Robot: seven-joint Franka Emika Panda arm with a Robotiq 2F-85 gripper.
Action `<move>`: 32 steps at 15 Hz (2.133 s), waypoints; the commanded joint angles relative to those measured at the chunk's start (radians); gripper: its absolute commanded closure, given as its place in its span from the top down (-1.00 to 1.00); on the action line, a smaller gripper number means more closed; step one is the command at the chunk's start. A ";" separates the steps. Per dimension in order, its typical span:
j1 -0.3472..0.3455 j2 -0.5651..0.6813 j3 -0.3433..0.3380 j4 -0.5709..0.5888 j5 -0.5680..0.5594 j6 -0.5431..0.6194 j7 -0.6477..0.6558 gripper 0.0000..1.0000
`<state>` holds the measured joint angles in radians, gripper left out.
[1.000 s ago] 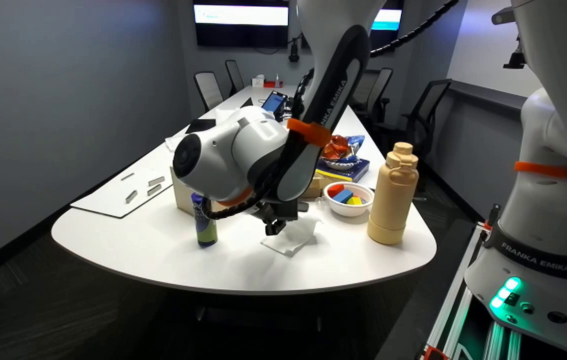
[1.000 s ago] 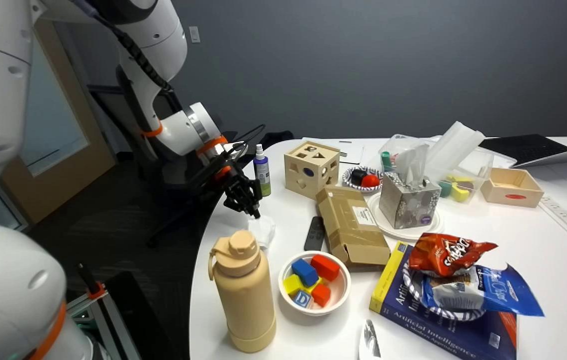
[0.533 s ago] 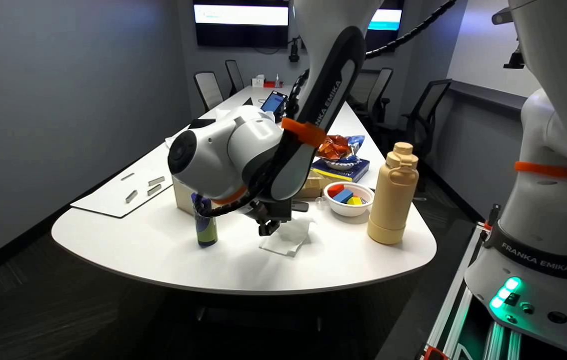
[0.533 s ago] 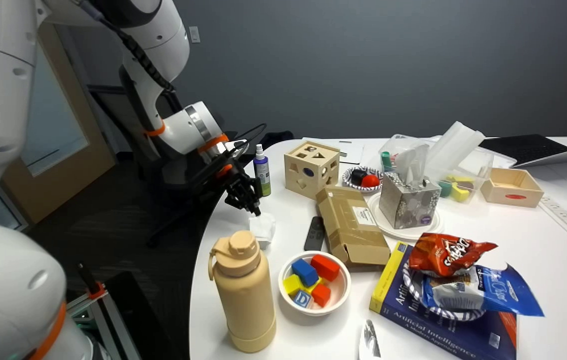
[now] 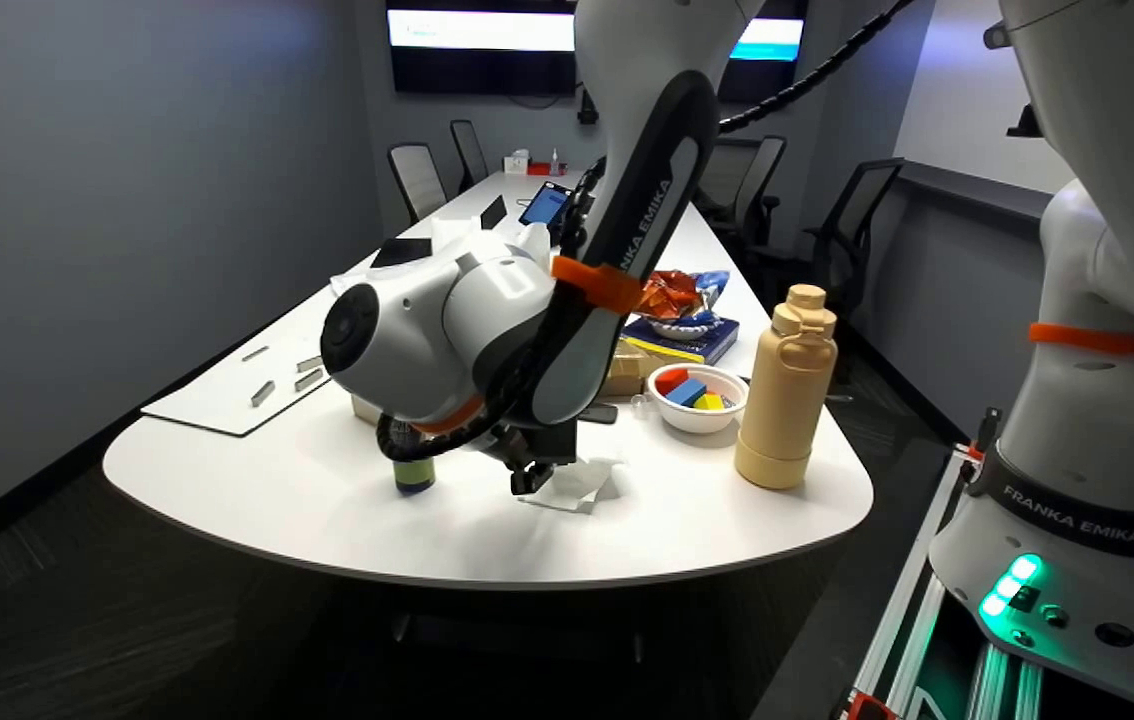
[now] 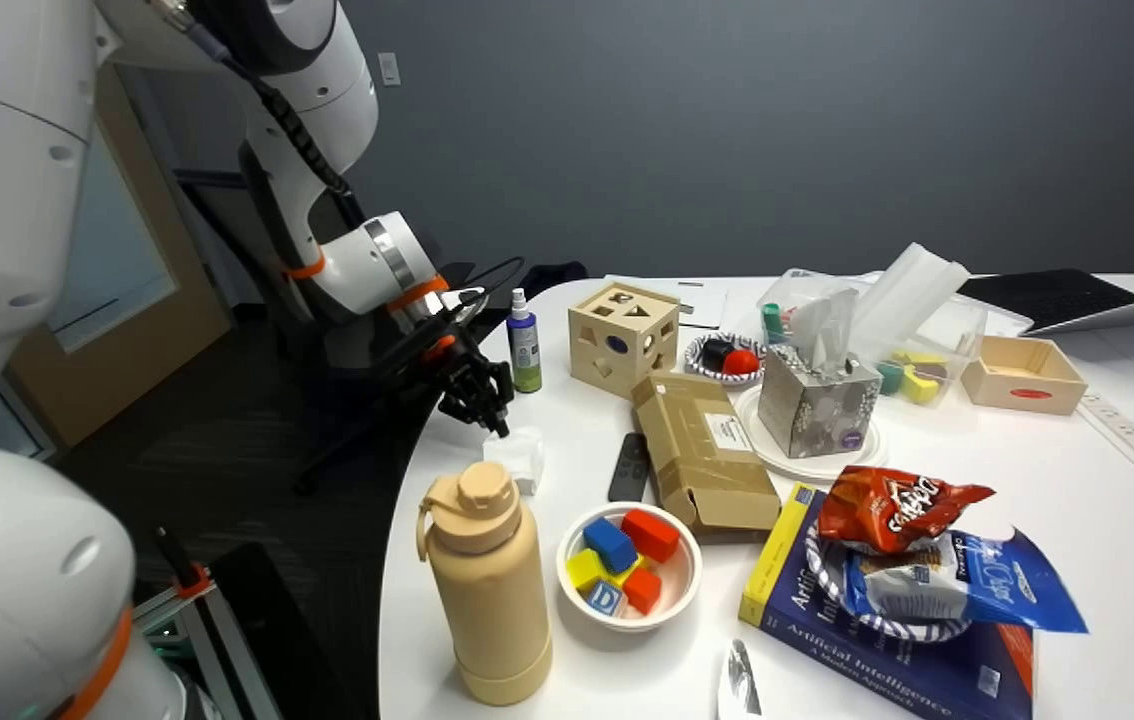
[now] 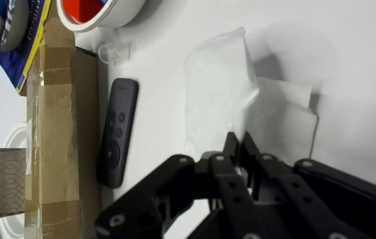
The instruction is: Fold the tissue on the table
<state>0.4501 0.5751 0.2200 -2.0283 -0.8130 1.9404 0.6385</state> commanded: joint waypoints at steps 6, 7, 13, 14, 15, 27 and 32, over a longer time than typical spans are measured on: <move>0.046 0.026 0.021 0.057 0.062 -0.033 -0.064 -0.97; 0.050 0.028 0.021 0.059 0.071 -0.039 -0.071 -0.97; 0.067 0.049 0.015 0.062 0.118 -0.048 -0.094 -0.97; 0.064 0.049 0.016 0.061 0.127 -0.040 -0.100 -0.97; 0.058 0.047 0.018 0.060 0.141 -0.031 -0.109 -0.39; -0.040 -0.019 0.015 0.073 0.449 0.079 -0.386 1.00; -0.117 -0.103 0.016 0.025 0.573 0.101 -0.482 1.00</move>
<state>0.3823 0.5524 0.2288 -1.9424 -0.3288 2.0132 0.2320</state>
